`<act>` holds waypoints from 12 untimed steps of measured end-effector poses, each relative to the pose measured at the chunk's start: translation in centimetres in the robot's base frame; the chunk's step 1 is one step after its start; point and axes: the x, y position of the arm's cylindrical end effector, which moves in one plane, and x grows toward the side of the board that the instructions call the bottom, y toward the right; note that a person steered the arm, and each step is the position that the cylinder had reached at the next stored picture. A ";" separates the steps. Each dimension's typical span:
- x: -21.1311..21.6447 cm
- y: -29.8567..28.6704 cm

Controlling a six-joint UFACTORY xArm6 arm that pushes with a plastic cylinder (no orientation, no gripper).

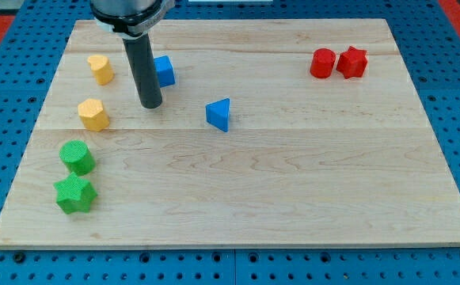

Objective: Move the yellow heart towards the blue cube

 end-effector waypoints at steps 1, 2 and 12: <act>-1.1 -6.4; -4.0 -14.6; -7.7 6.2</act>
